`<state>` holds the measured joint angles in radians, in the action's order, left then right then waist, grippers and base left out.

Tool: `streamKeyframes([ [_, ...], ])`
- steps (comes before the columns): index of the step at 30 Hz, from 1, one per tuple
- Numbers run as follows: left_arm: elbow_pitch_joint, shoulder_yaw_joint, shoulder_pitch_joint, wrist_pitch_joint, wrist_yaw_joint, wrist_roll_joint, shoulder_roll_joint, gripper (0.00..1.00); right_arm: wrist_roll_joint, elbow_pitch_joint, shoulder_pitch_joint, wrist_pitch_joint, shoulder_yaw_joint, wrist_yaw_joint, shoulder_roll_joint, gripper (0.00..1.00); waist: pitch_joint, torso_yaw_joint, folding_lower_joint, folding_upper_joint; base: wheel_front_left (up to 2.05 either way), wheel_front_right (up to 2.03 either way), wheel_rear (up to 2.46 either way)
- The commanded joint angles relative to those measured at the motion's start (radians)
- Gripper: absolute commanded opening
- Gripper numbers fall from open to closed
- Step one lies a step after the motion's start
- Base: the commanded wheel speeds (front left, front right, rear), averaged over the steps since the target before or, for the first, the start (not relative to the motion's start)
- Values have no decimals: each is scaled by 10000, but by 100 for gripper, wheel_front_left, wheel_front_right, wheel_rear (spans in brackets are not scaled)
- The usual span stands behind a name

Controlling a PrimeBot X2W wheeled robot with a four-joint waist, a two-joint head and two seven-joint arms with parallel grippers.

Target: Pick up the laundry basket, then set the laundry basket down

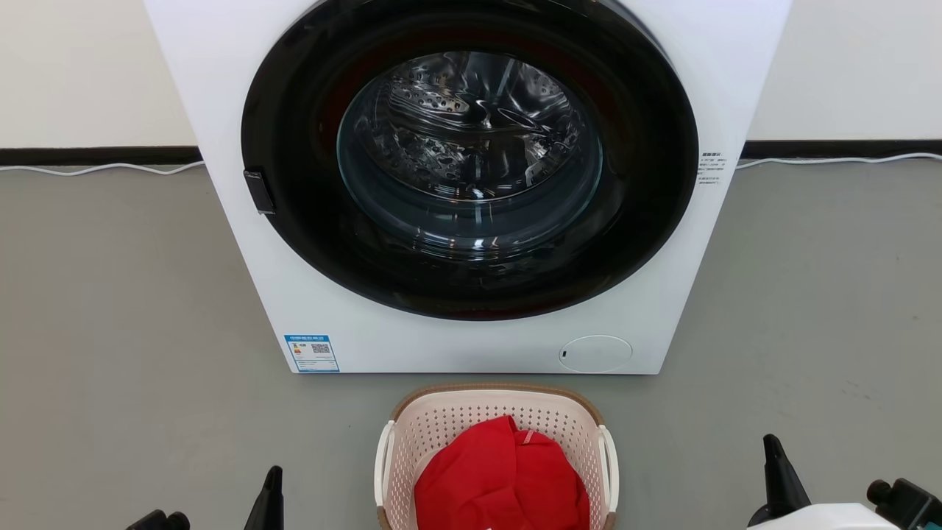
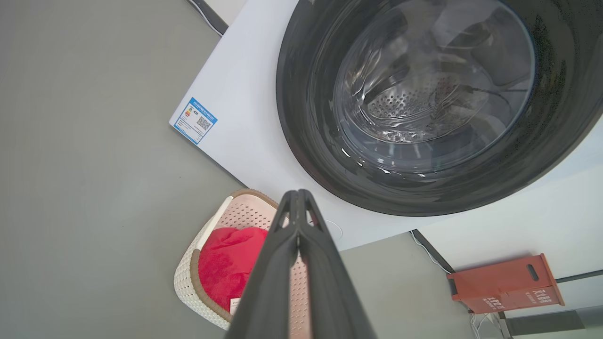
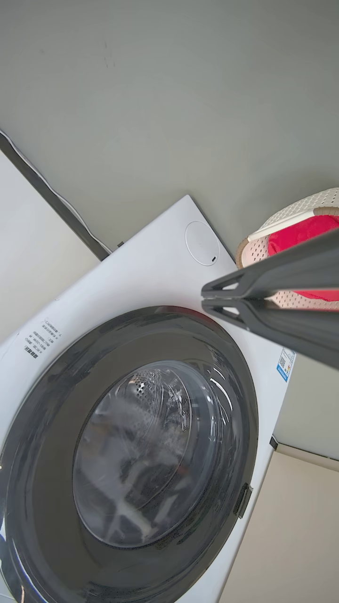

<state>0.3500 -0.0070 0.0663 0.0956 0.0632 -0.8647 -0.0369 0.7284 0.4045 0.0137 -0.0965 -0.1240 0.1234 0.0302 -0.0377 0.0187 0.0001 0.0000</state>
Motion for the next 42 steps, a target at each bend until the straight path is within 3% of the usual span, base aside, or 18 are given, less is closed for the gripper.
streamKeyframes([
  [1,-315,197,-610,-56,122,-284,-80,0,354,-333,-526,91,82,33,121,0,8,-4,-1,0,0,0,0],
  [42,-737,783,-1266,-1232,441,-4418,-111,0,5239,-1064,-924,1249,96,56,167,0,239,-109,-1,0,0,0,0],
])
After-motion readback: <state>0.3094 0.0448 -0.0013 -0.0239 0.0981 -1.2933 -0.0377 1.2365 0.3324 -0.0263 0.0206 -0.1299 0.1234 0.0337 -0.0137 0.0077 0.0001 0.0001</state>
